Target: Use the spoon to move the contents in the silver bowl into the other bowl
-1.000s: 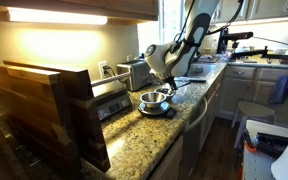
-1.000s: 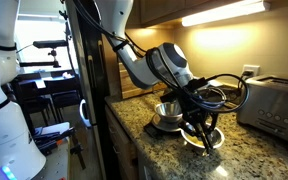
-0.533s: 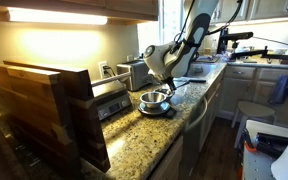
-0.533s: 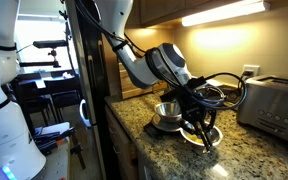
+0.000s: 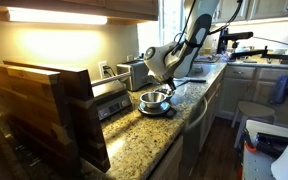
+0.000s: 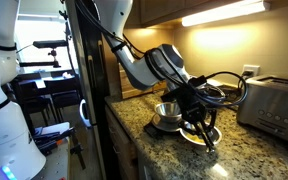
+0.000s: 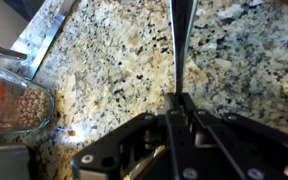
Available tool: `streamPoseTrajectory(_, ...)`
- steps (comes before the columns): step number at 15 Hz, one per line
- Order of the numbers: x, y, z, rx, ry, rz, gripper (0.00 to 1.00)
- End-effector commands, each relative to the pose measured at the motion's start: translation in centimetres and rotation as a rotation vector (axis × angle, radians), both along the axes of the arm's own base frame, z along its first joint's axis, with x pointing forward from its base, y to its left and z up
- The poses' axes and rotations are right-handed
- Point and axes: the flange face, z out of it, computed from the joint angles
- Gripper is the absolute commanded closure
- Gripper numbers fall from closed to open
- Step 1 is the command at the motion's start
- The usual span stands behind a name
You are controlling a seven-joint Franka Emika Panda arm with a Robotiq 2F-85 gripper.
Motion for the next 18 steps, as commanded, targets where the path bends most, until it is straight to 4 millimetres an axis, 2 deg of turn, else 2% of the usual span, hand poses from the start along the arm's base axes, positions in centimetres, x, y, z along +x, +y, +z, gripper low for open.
streamPoseTrajectory(1,-1.2,-0.1,0.8,-0.014,0.02,0.038,0.93)
streamPoseTrajectory(9,-0.9,-0.7,1.0,0.02,0.049,0.066,0.93)
streamPoseTrajectory(18,-0.2,0.2,1.1,0.039,0.078,0.124,0.93)
